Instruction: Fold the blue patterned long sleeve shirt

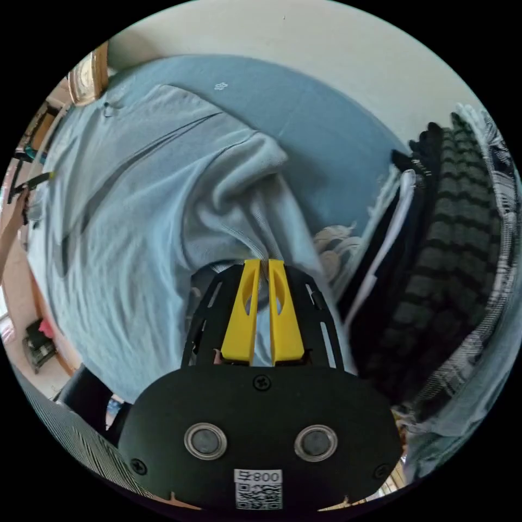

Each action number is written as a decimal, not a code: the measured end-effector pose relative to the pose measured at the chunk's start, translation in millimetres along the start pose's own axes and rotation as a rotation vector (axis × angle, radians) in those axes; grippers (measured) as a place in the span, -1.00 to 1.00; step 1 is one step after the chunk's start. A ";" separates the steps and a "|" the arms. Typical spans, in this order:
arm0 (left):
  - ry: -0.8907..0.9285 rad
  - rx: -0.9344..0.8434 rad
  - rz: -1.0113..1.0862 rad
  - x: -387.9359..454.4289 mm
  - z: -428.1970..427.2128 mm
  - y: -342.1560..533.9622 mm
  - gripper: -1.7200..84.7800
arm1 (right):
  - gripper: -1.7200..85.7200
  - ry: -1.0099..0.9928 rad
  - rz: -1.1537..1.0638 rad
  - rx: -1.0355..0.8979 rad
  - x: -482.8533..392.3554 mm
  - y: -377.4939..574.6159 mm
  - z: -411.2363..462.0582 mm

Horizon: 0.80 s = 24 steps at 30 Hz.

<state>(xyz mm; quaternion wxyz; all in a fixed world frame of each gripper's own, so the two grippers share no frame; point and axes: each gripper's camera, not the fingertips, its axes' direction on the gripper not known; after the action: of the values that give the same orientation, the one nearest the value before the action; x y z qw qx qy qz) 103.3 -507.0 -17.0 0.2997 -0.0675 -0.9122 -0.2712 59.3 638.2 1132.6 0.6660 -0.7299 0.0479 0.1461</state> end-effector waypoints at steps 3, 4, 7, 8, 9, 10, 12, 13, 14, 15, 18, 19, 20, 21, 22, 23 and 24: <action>0.018 -0.009 -0.032 -4.0 9.6 6.4 -0.88 | -0.87 -0.089 0.012 -0.038 18.6 9.2 0.1; 0.019 -0.008 -0.036 -4.0 11.1 7.8 -0.88 | -0.87 -0.145 0.027 -0.043 23.1 15.2 5.4; 0.014 0.013 -0.054 -2.8 10.6 16.7 -0.85 | -0.86 -0.170 0.077 -0.015 27.5 36.3 6.9; 0.003 0.028 -0.054 -2.2 7.0 21.5 -0.83 | -0.85 -0.175 0.088 -0.002 28.5 41.5 5.0; -0.010 0.047 -0.062 -2.4 2.2 27.4 -0.83 | -0.85 -0.188 0.114 0.026 30.8 52.5 1.2; -0.013 0.057 -0.068 -3.0 -0.2 30.5 -0.83 | -0.85 -0.222 0.146 0.053 34.3 64.0 -2.0; -0.011 0.105 -0.107 -6.6 -8.8 44.1 -0.84 | -0.85 -0.269 0.196 0.094 40.4 81.3 -5.8; -0.010 0.115 -0.117 -7.0 -10.4 47.4 -0.84 | -0.87 -0.293 0.229 0.119 43.4 91.5 -8.5; -0.001 0.133 -0.127 -6.1 -12.5 53.0 -0.85 | -0.88 -0.297 0.239 0.134 44.0 96.4 -10.3; 0.028 0.145 -0.119 -3.1 -12.1 57.4 -0.86 | -0.90 -0.290 0.265 0.168 44.4 105.1 -14.0; 0.058 0.124 -0.081 11.5 0.1 62.2 -0.90 | -0.93 -0.333 0.249 0.242 34.8 118.7 -19.1; 0.062 0.116 -0.075 14.9 3.5 62.9 -0.91 | -0.93 -0.360 0.228 0.255 27.2 121.7 -17.7; 0.086 0.108 -0.059 22.5 9.5 64.5 -0.92 | -0.94 -0.373 0.213 0.257 22.4 123.0 -16.6; 0.125 0.109 -0.033 31.4 14.2 67.4 -0.93 | -0.94 -0.394 0.175 0.260 10.8 125.8 -13.6; 0.145 0.112 -0.022 36.5 16.2 69.4 -0.94 | -0.95 -0.410 0.132 0.260 -3.5 129.9 -9.5; 0.183 0.114 0.013 48.5 19.9 73.8 -0.94 | -0.95 -0.415 0.108 0.255 -11.5 132.3 -6.9; 0.205 0.107 0.061 62.5 24.6 78.6 -0.95 | -0.95 -0.405 0.048 0.232 -28.7 137.5 -0.3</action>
<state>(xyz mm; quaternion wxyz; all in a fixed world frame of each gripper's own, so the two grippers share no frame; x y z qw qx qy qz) 62.5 -430.0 38.6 0.4028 -0.0510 -0.8874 -0.2183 -4.4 619.4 1008.8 0.7379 -0.6028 -0.0531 0.2988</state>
